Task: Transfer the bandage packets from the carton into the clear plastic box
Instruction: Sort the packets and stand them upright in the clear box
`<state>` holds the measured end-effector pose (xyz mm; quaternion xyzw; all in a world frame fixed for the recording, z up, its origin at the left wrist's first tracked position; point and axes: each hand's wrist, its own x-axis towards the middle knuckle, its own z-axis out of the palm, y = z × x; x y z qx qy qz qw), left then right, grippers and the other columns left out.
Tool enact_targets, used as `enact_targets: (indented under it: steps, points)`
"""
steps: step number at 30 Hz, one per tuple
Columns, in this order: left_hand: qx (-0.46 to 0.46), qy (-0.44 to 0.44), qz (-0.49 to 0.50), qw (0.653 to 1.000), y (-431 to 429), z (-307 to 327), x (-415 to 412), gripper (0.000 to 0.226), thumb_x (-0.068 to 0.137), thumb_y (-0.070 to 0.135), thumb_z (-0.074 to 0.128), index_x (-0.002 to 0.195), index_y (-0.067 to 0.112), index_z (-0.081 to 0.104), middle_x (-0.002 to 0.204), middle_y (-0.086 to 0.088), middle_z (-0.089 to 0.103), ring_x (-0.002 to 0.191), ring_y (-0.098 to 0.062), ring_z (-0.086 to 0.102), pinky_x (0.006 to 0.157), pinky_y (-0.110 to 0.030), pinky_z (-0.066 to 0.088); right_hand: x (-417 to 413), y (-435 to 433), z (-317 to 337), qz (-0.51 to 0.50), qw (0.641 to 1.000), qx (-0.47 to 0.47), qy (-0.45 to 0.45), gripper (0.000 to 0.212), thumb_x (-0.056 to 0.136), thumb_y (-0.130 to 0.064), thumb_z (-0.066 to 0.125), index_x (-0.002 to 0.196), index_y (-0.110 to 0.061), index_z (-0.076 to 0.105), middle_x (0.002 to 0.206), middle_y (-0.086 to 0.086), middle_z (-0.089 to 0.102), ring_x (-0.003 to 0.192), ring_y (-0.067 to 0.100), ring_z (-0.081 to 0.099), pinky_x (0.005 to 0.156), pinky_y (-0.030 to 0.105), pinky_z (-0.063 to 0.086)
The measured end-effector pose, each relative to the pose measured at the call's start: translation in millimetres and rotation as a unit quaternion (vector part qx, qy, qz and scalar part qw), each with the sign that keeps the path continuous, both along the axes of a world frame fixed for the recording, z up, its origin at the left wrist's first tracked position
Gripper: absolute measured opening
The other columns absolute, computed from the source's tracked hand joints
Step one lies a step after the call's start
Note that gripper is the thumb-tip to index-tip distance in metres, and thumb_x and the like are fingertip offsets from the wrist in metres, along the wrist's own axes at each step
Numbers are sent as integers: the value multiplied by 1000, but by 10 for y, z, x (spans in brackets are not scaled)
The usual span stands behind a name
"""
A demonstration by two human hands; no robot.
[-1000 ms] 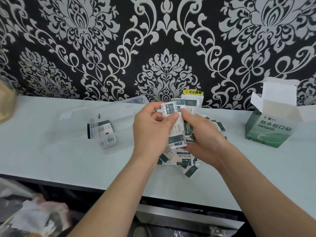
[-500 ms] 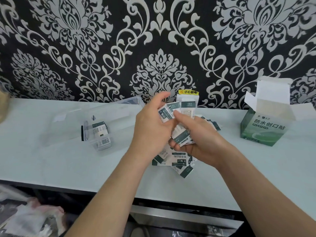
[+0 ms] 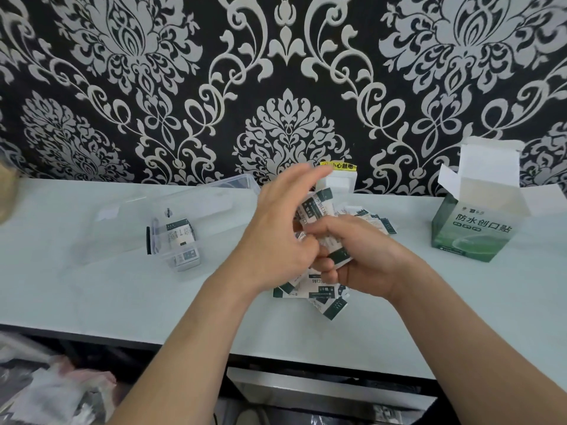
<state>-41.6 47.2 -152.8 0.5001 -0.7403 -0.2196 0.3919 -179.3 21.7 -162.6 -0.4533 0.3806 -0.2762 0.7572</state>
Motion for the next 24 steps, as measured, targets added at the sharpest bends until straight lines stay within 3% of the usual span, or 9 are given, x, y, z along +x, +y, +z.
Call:
enact_targets:
  steps: [2,5,8,10,13,17,21,23,24]
  points:
    - [9,-45,-45,998,31,0,-31,88,71,2,63,142,47,34,156,17,13,143,1,8,107,-7,19,12,3,-8,-25,999,-22,26,32,87,-2,50,57,-11,59,53,6,40,46,16,39,41,21,38]
    - [19,-125,-48,991,27,-91,-114,89,68,30,79,143,43,32,155,22,3,143,-2,2,112,-29,33,8,9,-8,-46,997,-63,25,25,86,4,43,66,-9,50,52,4,43,45,12,45,41,20,37]
    - [23,-117,10,993,-6,-134,-135,83,63,39,81,134,40,39,148,24,13,133,-9,30,99,-31,45,-16,9,21,-45,997,-70,1,28,83,6,44,61,-8,53,56,6,45,47,13,48,43,21,38]
    - [11,-89,40,995,-28,-142,-119,74,62,35,79,127,40,43,141,20,23,104,-11,50,88,-27,48,-17,8,35,-36,997,-68,-20,21,81,7,44,65,-3,54,59,9,46,52,14,49,45,22,43]
    - [17,-95,47,994,-41,-154,-117,73,61,31,78,123,40,42,138,13,27,84,-9,44,79,-24,46,-21,12,24,-14,994,-110,-1,18,81,9,43,81,-2,58,66,11,46,59,14,49,48,24,45]
    - [13,-95,35,995,-22,-129,-115,71,60,26,76,120,40,40,126,13,26,99,-13,44,80,-30,49,-34,24,37,-14,986,-161,31,24,80,11,40,86,-2,59,67,9,47,60,12,47,50,21,41]
    - [6,-129,55,990,-5,-88,-135,71,58,29,70,121,39,40,121,11,27,117,-12,34,95,-41,42,-16,22,42,-25,984,-167,62,21,78,9,39,87,3,57,70,11,48,64,15,47,53,26,39]
    - [65,-113,32,991,7,-30,-81,79,59,34,77,126,42,37,122,15,29,119,-7,37,100,-37,39,-24,11,43,-27,983,-161,80,25,74,8,38,92,5,55,67,10,48,60,13,48,51,26,40]
    - [110,-60,3,992,13,17,-28,83,61,32,83,129,42,37,123,16,34,117,-3,42,98,-31,42,-36,6,45,-23,986,-151,70,29,74,9,36,93,2,56,66,9,49,57,12,48,50,25,40]
